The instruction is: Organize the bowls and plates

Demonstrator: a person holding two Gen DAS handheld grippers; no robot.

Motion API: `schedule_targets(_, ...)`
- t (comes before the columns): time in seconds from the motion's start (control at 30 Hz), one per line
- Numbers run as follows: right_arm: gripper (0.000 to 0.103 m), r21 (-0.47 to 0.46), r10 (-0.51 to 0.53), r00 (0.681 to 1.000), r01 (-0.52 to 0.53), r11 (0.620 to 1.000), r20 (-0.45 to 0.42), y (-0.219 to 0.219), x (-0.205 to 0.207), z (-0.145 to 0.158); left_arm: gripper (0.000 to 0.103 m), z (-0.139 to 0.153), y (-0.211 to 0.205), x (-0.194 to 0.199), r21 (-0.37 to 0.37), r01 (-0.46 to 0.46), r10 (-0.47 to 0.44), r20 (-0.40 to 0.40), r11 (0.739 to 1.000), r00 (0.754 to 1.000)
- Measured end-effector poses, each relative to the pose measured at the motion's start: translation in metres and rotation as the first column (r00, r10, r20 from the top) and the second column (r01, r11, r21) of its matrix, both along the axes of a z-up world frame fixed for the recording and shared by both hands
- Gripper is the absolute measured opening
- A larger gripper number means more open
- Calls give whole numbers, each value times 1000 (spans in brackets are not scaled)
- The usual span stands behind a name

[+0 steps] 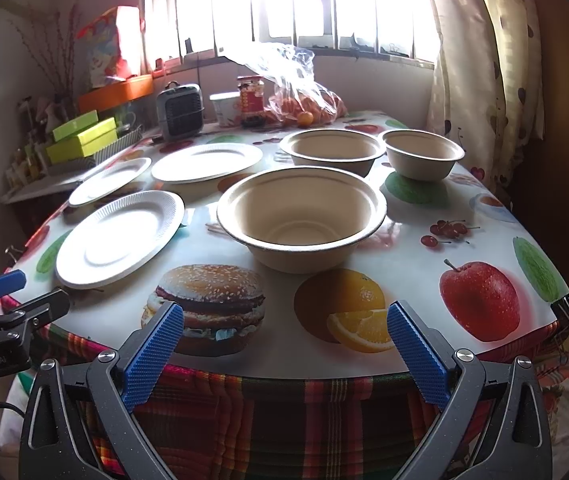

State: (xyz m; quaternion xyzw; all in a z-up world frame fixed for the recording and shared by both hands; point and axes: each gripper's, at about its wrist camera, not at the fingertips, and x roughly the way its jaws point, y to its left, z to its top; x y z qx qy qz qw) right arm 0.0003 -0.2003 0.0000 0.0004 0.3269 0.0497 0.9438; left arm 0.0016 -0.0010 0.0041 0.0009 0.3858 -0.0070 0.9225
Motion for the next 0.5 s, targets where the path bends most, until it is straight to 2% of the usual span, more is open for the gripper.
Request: schedule_targets(0.5, 103, 0, 1, 1000, -1, 1000, 0, 0, 0, 0, 91, 0, 1, 0, 11, -8, 8, 2, 1000, 1000)
